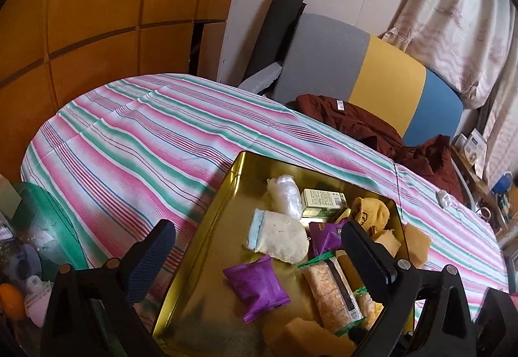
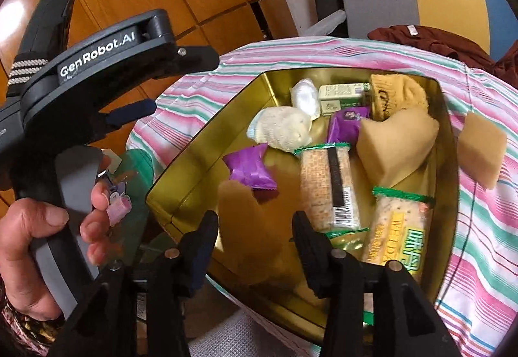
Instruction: Organize objects
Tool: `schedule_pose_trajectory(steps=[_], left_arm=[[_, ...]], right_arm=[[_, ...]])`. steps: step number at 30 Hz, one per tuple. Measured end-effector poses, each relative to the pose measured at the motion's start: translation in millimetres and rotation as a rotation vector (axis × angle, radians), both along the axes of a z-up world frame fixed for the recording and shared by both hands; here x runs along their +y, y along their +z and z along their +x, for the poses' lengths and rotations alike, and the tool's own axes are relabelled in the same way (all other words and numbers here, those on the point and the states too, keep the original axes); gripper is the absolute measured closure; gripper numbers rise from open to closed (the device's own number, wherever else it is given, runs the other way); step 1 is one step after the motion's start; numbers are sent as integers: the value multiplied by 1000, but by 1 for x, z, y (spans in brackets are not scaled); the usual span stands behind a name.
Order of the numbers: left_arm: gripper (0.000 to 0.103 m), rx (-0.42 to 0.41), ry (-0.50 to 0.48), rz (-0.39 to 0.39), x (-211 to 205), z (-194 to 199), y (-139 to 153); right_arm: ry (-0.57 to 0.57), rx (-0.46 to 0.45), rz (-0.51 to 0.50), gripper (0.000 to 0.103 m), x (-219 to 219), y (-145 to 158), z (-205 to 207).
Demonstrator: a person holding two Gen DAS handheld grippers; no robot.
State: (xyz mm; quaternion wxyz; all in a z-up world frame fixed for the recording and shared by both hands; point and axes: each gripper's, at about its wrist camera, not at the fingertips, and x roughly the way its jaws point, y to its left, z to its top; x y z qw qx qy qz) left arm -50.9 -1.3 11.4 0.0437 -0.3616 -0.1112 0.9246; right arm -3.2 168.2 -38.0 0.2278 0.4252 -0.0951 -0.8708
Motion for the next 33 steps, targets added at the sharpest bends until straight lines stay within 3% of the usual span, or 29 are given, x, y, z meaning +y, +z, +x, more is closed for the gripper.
schedule_pose_trajectory(steps=[8,17,24,33], left_arm=[[0,-27,-42,9,15,2,-9],[0,-7,-122,5,42,12,-13],[0,6,-211,-16,77,25,-12],[0,20,-357,-57,139,39,-2]], right_arm=[[-95,85,14,55,29,19,7],[-250,78,44,55,86,29,7],[-354,109,163,55,122,32,13],[-451,119,197,55,169,24,20]])
